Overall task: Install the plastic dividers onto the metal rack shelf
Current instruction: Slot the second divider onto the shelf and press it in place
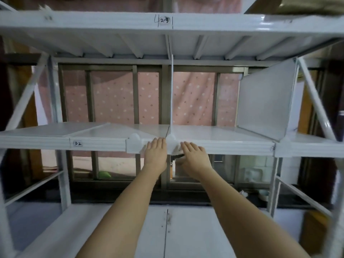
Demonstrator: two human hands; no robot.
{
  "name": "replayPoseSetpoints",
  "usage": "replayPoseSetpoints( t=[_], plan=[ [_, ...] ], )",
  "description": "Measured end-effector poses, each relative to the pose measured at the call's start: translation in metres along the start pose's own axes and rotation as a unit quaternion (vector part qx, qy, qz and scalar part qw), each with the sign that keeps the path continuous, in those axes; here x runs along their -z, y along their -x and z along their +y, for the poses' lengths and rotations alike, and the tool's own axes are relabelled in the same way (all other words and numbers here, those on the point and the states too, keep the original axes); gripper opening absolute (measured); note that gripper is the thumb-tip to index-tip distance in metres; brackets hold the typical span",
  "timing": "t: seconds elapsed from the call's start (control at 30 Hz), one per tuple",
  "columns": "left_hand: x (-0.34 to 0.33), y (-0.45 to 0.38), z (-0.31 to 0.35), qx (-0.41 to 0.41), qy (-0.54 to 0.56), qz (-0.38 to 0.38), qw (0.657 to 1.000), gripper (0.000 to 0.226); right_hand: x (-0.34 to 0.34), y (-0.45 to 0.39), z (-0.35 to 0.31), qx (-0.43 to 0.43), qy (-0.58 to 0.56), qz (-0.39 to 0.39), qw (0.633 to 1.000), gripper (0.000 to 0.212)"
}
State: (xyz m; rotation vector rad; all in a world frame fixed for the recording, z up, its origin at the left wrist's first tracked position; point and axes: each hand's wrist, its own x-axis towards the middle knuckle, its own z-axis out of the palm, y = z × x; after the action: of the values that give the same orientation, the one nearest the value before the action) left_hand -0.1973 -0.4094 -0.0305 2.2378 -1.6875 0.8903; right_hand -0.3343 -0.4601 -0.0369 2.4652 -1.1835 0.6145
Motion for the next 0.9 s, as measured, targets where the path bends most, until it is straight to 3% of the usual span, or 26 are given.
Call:
replayPoseSetpoints(
  t=[0.1, 0.4, 0.6, 0.9],
  plan=[
    [0.023, 0.017, -0.005, -0.024, -0.008, -0.016, 1.0, 0.072, 0.028, 0.016, -0.012, -0.048, -0.004, 0.007, 0.999, 0.061],
    [0.08, 0.103, -0.045, -0.055, -0.012, -0.025, 0.998, 0.049, 0.094, 0.088, -0.067, -0.074, 0.064, -0.048, 0.994, 0.052],
    [0.119, 0.135, -0.062, -0.065, 0.021, -0.026, 0.997, 0.054, 0.133, 0.116, -0.093, -0.102, 0.067, -0.071, 0.99, 0.06],
    [0.16, 0.154, -0.08, -0.037, 0.02, -0.01, 0.999, 0.055, 0.167, 0.117, -0.128, -0.084, 0.075, -0.051, 0.992, 0.051]
  ],
)
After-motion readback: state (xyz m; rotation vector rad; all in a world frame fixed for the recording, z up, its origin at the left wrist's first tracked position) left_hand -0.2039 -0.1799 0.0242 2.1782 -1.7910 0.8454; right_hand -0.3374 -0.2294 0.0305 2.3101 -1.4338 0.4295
